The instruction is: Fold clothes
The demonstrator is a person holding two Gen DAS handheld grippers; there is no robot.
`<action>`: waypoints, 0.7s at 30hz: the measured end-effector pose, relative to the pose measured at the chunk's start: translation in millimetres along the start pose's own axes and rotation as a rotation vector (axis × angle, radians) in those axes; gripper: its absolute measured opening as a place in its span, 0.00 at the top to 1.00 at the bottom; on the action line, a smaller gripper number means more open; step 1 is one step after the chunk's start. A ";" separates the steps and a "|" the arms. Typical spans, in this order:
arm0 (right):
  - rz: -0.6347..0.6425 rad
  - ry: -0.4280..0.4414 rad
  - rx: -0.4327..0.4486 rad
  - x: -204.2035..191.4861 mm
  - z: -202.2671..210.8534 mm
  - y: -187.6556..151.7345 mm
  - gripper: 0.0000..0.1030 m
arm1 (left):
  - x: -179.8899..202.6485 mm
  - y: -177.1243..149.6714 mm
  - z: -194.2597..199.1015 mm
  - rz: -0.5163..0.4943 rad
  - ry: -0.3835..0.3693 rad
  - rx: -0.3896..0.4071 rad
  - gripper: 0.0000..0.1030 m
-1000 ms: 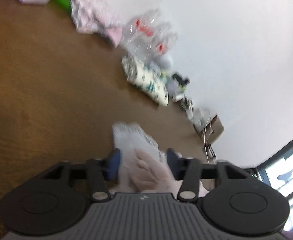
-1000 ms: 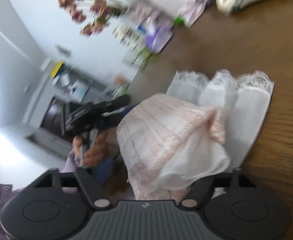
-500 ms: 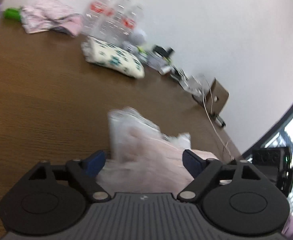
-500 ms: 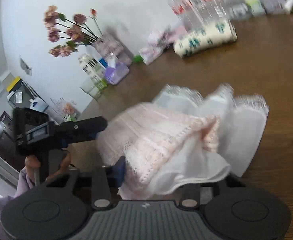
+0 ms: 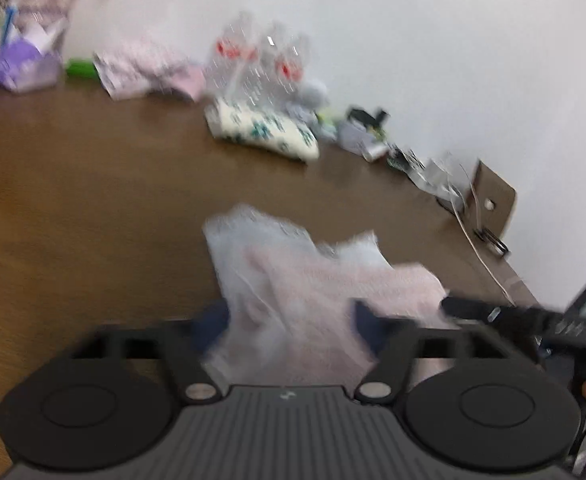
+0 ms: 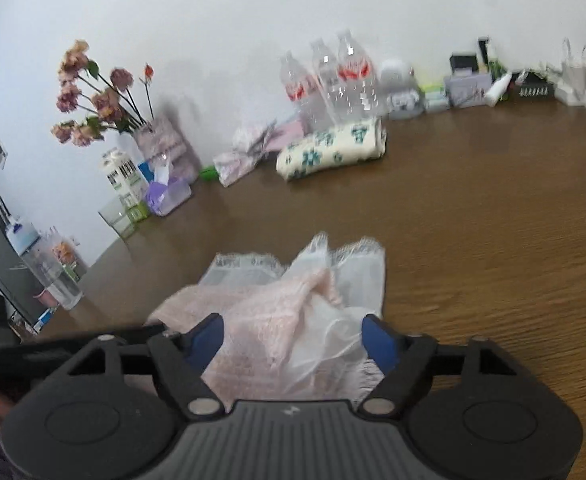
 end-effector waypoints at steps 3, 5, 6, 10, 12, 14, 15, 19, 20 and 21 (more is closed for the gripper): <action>-0.073 0.008 -0.027 6.5 -20.2 -1.2 0.67 | 0.4 1.2 -13.3 -0.048 0.014 -0.036 0.17; -0.116 0.009 -0.007 10.0 -18.5 -1.7 0.66 | -4.3 -1.1 -20.1 0.002 -0.022 -0.042 0.22; -0.128 0.005 0.011 10.3 -14.1 -1.8 0.64 | -7.9 -1.3 -20.8 0.044 -0.006 -0.065 0.22; -0.019 -0.092 0.082 -3.4 9.8 -11.0 0.12 | -7.9 0.7 1.2 0.089 0.006 -0.087 0.15; 0.019 -0.107 0.067 -5.9 2.0 -15.0 0.17 | -4.1 1.1 -4.6 0.080 0.024 -0.109 0.17; -0.020 -0.115 0.026 -3.6 -12.5 -16.1 0.35 | 0.0 -1.0 -15.3 0.071 0.028 -0.125 0.29; -0.040 -0.097 0.014 -2.0 -18.7 -17.7 0.43 | 1.6 -2.2 -18.0 0.073 0.015 -0.120 0.37; -0.114 -0.012 0.044 1.6 -33.8 -21.3 0.82 | -2.2 -1.8 -26.6 0.159 -0.038 -0.119 0.70; -0.144 0.014 0.042 3.9 -38.0 -20.3 0.85 | -3.8 0.1 -30.5 0.173 -0.046 -0.107 0.74; -0.170 0.030 0.043 6.2 -40.6 -14.9 0.87 | -5.3 7.7 -31.8 0.177 -0.054 -0.094 0.78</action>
Point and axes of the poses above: each gripper's, at about its wrist camera, not at the fingertips, and z roughly against the way its jaws point, x to its right, y to its top, the point moved 1 cm from there along -z, roughly the way its jaws point, and after that the axes turned 4 degrees about -x, right-handed, at the moved point
